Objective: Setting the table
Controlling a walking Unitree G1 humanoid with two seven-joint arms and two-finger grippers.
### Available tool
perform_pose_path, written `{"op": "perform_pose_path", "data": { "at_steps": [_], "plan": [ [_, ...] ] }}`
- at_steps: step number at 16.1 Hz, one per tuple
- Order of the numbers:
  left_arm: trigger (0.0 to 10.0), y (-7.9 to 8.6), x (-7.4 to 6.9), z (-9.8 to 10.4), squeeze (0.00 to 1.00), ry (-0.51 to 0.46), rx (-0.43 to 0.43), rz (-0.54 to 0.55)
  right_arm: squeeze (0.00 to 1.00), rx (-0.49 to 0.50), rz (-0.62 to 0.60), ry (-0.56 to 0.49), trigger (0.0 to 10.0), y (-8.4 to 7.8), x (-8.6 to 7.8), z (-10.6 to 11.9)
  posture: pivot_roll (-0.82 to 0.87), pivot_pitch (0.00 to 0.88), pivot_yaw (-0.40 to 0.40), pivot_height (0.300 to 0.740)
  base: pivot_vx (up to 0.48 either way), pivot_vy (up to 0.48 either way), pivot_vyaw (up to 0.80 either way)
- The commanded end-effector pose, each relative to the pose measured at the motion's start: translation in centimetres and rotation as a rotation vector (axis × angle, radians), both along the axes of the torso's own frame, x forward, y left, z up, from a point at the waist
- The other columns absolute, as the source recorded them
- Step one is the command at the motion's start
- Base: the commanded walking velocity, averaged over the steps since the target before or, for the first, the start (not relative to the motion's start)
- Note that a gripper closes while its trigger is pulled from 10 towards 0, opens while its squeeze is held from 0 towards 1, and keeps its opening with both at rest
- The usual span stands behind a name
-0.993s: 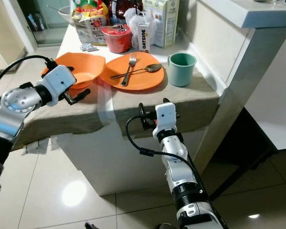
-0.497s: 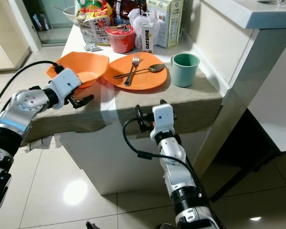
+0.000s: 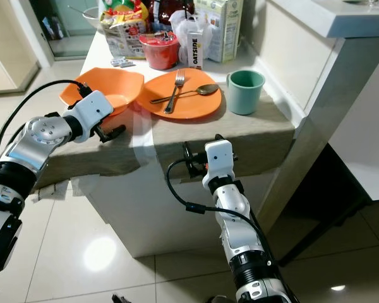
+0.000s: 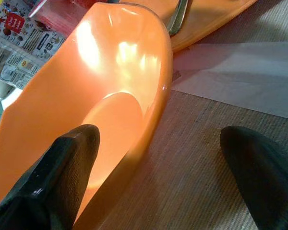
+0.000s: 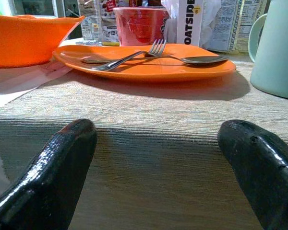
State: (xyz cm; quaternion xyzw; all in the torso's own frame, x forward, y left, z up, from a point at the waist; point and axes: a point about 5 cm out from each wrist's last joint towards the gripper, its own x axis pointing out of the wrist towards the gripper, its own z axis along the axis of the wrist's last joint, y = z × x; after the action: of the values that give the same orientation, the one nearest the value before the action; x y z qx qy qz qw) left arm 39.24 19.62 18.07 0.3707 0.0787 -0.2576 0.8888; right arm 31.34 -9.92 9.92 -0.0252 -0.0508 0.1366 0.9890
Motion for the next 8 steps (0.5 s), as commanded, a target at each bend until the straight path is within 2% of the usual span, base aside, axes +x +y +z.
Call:
{"op": "perform_pose_path", "data": {
  "at_steps": [1,2,3,4,8],
  "plan": [
    [10.0,0.0,0.3,0.2,0.0,0.002,0.011,0.018,0.0,-0.006,0.008,0.004,10.0,0.1,-0.2,0.0,-0.09,0.035,0.072,0.74,0.0,0.0,0.0],
    [4.5,0.1,0.4,0.4,0.0,-0.011,0.001,0.041,0.0,-0.006,0.009,0.006,10.0,0.1,-0.3,0.0,-0.09,0.032,0.071,0.74,0.0,0.0,0.0],
    [4.5,0.2,0.5,0.5,0.0,-0.018,-0.003,0.049,0.0,-0.007,0.009,0.006,10.0,0.1,-0.3,0.0,-0.09,0.032,0.071,0.74,0.0,0.0,0.0],
    [0.0,0.3,0.6,0.7,0.0,-0.026,-0.005,0.065,0.0,-0.009,0.011,0.009,10.0,0.1,-0.3,0.0,-0.09,0.027,0.071,0.74,0.0,0.0,0.0],
    [0.0,0.9,0.9,1.6,0.0,-0.083,-0.009,0.12,0.0,-0.013,0.015,0.016,10.0,0.1,-0.5,-0.2,-0.09,0.021,0.069,0.74,0.0,0.0,0.0]
  ]
}}
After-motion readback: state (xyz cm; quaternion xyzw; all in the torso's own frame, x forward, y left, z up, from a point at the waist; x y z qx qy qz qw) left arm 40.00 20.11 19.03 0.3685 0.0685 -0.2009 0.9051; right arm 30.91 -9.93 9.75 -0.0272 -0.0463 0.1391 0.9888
